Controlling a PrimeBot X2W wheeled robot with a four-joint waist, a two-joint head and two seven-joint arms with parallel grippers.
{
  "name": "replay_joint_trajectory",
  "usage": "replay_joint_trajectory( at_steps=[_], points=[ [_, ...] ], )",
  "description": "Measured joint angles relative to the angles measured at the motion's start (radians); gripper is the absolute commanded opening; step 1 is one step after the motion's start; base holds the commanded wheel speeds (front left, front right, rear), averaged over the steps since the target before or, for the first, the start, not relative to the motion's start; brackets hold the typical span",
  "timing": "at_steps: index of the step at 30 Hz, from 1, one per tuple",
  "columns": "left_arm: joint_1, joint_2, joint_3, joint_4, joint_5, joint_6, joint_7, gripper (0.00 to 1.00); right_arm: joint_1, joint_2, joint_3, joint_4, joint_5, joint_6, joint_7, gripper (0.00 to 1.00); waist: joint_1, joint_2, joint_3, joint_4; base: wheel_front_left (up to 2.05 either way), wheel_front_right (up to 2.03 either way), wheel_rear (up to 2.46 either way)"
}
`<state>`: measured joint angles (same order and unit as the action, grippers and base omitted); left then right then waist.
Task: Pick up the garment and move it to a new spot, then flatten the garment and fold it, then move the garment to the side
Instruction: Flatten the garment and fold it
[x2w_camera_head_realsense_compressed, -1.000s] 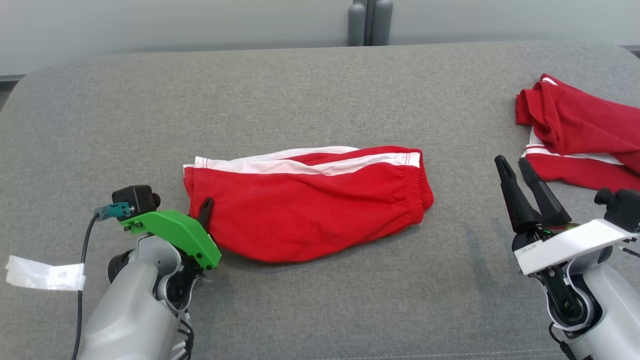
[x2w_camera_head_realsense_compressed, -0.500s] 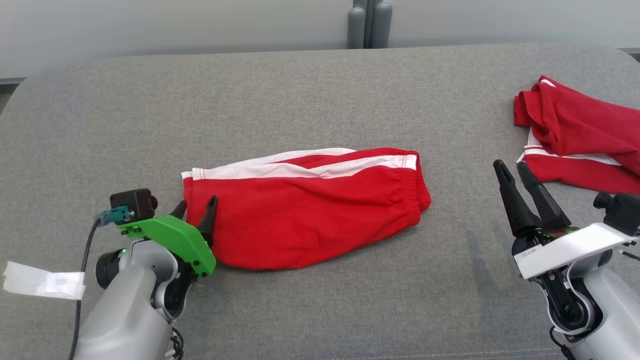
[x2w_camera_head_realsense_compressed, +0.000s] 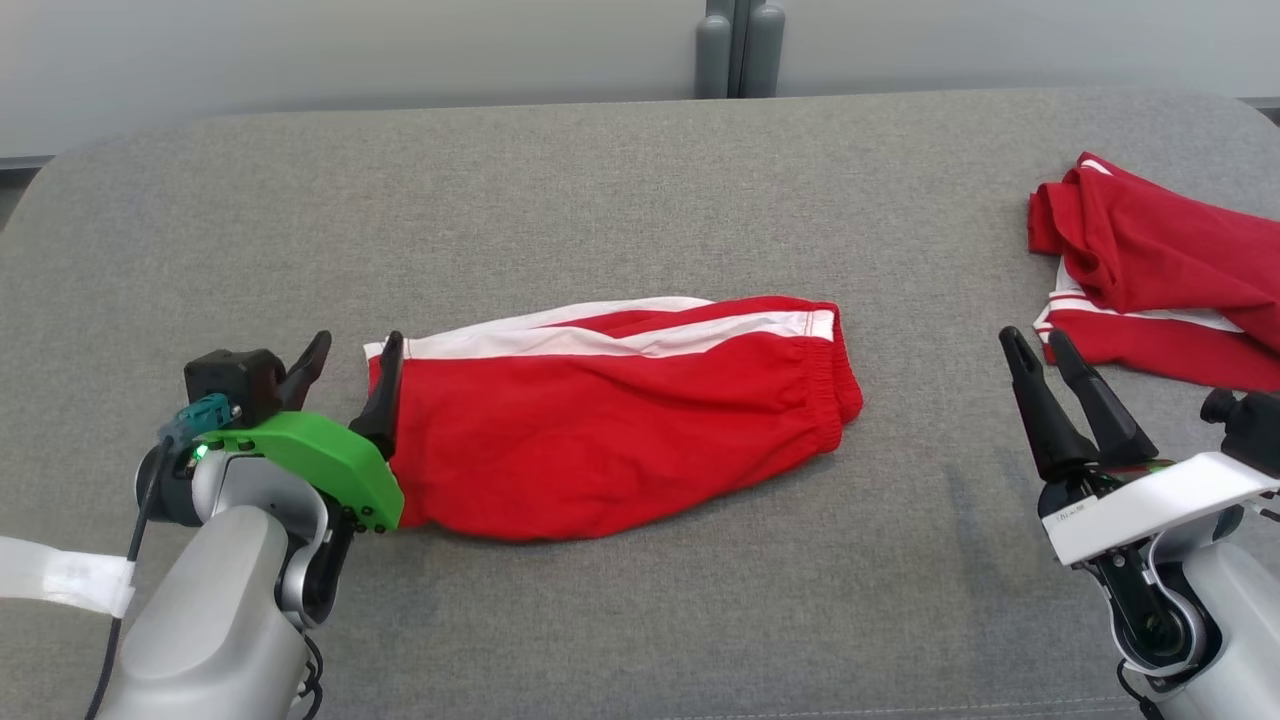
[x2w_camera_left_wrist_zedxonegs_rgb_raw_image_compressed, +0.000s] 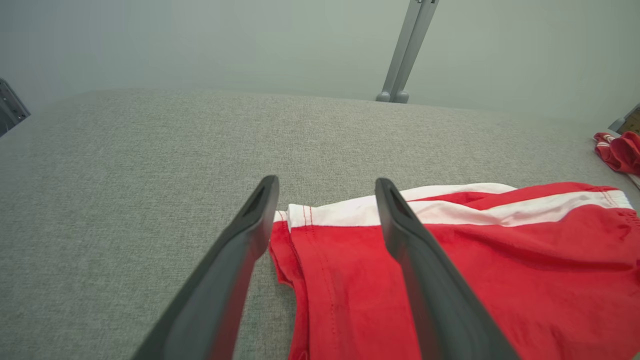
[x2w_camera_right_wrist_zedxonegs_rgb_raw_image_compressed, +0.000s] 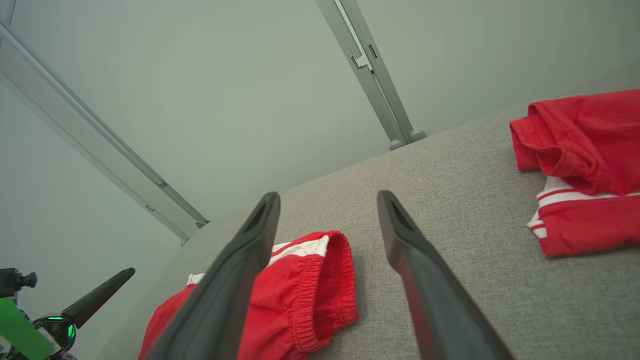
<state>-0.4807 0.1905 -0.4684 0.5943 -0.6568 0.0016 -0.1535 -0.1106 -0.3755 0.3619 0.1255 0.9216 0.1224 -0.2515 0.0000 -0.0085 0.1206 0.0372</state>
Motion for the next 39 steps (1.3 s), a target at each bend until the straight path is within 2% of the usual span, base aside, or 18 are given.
replay_joint_trajectory(
  at_steps=[8, 15, 26, 29, 39],
  points=[
    [0.062, 0.022, 0.015, -0.068, 0.014, 0.035, -0.068, 1.00, 0.001, -0.007, -0.008, -0.001, -0.036, -0.021, 0.000, 1.00, 0.0000, 0.0000, -0.020, 0.011, 0.00, 0.00, 0.00],
    [0.126, 0.021, 0.054, -0.134, 0.015, 0.062, -0.087, 1.00, 0.002, -0.034, -0.006, -0.003, -0.132, -0.072, 0.000, 1.00, 0.0000, 0.0000, -0.044, 0.016, 0.00, 0.00, 0.00],
    [0.215, 0.017, 0.114, -0.242, 0.014, 0.090, -0.095, 1.00, 0.018, -0.032, -0.040, -0.026, -0.240, -0.168, 0.000, 1.00, 0.0000, 0.0000, -0.064, 0.020, 0.00, 0.00, 0.00],
    [0.230, 0.017, 0.119, -0.267, 0.020, 0.093, -0.095, 1.00, 0.018, -0.020, -0.055, -0.044, -0.259, -0.185, 0.000, 1.00, 0.0000, 0.0000, -0.064, 0.018, 0.00, 0.00, 0.00],
    [0.286, 0.018, 0.146, -0.346, 0.058, 0.100, -0.095, 1.00, 0.042, 0.004, -0.059, -0.065, -0.309, -0.195, 0.000, 1.00, 0.0000, 0.0000, -0.062, 0.011, 0.00, 0.00, 0.00]
  ],
)
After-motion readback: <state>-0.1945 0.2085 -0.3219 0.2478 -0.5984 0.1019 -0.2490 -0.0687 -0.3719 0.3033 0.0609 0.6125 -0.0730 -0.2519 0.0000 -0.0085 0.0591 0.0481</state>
